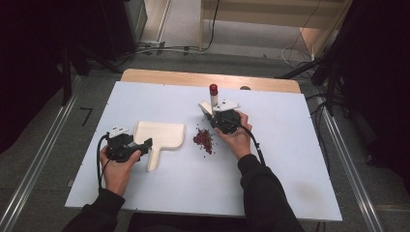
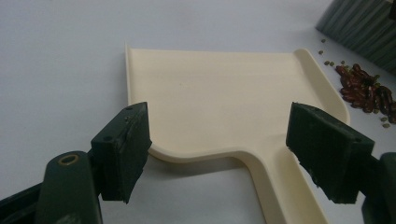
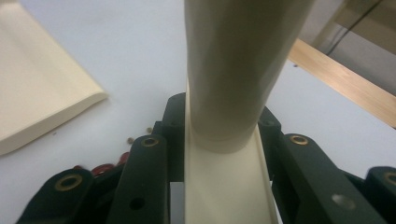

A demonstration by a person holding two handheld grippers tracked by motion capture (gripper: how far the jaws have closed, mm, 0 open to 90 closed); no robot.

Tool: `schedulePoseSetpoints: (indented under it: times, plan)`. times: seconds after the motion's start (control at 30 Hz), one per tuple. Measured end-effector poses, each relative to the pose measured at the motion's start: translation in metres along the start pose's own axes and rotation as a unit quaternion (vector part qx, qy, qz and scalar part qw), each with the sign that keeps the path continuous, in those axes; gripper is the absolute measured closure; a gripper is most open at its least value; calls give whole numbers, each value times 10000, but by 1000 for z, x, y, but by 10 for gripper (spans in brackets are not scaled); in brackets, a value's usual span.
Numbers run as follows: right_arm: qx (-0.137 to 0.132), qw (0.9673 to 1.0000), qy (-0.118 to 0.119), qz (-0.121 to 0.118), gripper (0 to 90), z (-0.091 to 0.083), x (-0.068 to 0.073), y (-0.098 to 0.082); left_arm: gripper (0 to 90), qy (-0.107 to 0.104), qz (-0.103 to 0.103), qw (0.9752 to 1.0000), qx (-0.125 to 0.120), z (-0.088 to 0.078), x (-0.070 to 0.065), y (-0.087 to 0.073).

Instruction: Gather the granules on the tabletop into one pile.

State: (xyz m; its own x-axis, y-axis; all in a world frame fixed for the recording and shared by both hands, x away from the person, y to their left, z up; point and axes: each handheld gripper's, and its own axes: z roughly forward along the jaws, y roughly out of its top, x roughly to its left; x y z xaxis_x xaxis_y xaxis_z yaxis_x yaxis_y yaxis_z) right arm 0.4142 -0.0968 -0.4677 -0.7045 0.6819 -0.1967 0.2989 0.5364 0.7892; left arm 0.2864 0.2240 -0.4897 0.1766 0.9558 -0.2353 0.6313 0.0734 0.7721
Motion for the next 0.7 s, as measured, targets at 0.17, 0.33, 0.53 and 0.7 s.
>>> schedulePoseSetpoints:
  times: [0.17,0.33,0.53,0.7]
  plan:
    - [66,9991,261,-338,643,-1,12,1,227,-8,3,10000,-7,-1,0,0]
    - [32,9971,482,-593,643,-7,21,1,227,-8,3,10000,-3,-1,0,0]
    - [-16,9969,434,-654,643,-12,26,-1,227,7,9,10000,-16,-1,-1,0]
    - [-248,9992,305,100,642,-19,6,-3,227,20,-14,10000,-17,-2,0,0]
